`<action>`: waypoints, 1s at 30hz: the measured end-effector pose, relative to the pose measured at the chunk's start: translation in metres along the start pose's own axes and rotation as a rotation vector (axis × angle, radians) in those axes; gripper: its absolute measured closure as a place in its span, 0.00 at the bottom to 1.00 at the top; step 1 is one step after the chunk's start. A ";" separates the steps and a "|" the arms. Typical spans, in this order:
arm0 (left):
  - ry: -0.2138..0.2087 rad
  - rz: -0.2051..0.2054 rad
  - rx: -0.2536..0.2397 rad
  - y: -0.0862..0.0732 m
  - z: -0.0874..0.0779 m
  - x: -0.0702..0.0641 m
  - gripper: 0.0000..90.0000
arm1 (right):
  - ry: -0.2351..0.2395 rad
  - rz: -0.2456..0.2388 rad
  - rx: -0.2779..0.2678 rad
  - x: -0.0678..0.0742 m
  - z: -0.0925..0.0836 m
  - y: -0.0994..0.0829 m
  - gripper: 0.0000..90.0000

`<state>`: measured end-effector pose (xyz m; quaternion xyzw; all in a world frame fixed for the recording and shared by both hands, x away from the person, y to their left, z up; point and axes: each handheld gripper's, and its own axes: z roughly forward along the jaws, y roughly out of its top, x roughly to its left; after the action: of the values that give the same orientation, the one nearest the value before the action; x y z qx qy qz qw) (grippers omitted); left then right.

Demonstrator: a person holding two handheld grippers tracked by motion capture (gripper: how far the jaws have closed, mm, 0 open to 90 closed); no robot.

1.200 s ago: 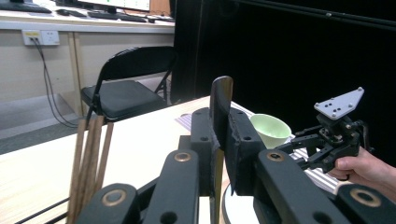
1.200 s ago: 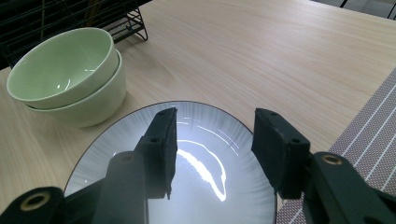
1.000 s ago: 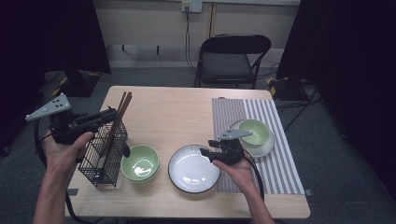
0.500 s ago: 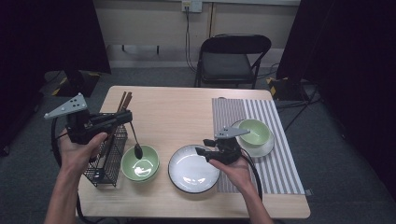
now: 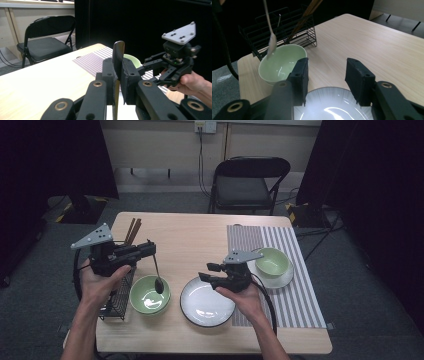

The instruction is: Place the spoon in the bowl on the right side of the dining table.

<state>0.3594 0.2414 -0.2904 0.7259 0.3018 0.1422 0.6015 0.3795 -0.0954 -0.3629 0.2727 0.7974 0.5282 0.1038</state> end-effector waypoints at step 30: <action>-0.053 -0.014 -0.009 -0.009 0.031 -0.014 0.92 | 0.148 -0.050 -0.067 0.045 0.041 0.046 0.77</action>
<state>0.3637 0.2097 -0.3037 0.7247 0.2901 0.1201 0.6134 0.3755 -0.0251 -0.3337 0.2095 0.7914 0.5703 0.0667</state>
